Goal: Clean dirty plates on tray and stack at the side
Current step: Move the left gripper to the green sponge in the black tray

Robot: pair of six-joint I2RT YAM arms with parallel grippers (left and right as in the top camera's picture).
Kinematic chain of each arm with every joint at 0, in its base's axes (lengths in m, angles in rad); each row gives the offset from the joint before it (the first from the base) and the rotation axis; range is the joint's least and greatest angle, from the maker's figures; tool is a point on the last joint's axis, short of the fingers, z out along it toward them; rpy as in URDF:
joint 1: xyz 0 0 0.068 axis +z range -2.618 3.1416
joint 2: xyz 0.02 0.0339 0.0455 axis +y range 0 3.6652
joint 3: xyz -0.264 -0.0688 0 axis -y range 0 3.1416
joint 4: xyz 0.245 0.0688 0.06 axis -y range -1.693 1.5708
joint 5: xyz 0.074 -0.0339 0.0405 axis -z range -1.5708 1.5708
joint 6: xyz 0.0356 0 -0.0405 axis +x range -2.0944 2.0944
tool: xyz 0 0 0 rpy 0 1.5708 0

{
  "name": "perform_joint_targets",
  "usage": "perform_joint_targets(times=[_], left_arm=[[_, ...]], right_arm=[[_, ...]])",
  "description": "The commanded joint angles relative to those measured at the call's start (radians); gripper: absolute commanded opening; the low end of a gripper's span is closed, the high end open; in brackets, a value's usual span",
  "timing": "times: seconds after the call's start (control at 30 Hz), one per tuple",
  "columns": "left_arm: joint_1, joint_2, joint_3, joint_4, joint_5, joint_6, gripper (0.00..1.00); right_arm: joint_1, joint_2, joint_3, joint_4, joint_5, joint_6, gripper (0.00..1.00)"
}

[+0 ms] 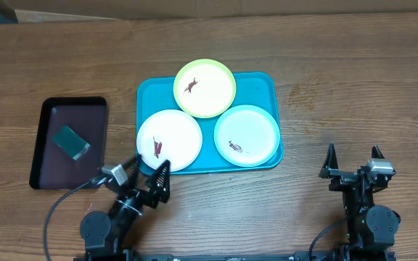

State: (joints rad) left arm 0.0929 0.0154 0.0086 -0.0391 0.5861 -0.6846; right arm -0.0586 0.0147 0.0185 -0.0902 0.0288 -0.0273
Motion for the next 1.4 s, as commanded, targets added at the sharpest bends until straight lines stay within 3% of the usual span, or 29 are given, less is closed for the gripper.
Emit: perform_joint_targets(times=[0.0,0.17,0.23,0.3,0.47,0.63,0.73,0.97,1.17,1.27,1.37], left_arm=[[-0.002,-0.011,-0.003,0.079,0.174,-0.291,1.0],[-0.002,-0.011,0.01,0.51,0.129,-0.23,1.0],[-0.002,-0.011,0.051,0.531,0.051,-0.173,1.0],[-0.001,-0.01,0.127,0.443,-0.037,-0.073,1.0],[-0.001,0.058,0.429,0.027,-0.283,0.245,1.0],[-0.001,0.296,0.807,-0.399,-0.591,0.348,1.0],[-0.001,0.492,1.023,-0.568,-0.652,0.466,1.0],[-0.001,0.938,1.465,-0.858,-0.842,0.497,1.0],[0.0,1.181,1.566,-0.962,-0.856,0.533,1.0],[0.032,1.275,1.566,-0.967,-0.943,0.454,1.0],[0.134,1.365,1.571,-0.966,-0.774,0.417,1.0]], right_arm=[[-0.005,-0.012,-0.011,0.007,-0.004,-0.007,1.0],[-0.005,-0.012,-0.011,0.007,-0.004,-0.007,1.0],[-0.005,-0.012,-0.011,0.007,-0.004,-0.007,1.0],[-0.005,-0.012,-0.011,0.007,-0.005,-0.007,1.0],[-0.005,-0.012,-0.011,0.007,-0.004,-0.007,1.0],[-0.005,-0.012,-0.011,0.007,-0.004,-0.007,1.0],[-0.005,-0.012,-0.011,0.007,-0.004,-0.007,1.0],[-0.005,-0.012,-0.011,0.007,-0.004,-0.007,1.0],[-0.005,-0.012,-0.011,0.007,-0.004,-0.006,1.0],[-0.005,-0.012,-0.011,0.007,-0.004,-0.007,1.0],[-0.005,-0.012,-0.011,0.007,-0.004,-0.007,1.0]])
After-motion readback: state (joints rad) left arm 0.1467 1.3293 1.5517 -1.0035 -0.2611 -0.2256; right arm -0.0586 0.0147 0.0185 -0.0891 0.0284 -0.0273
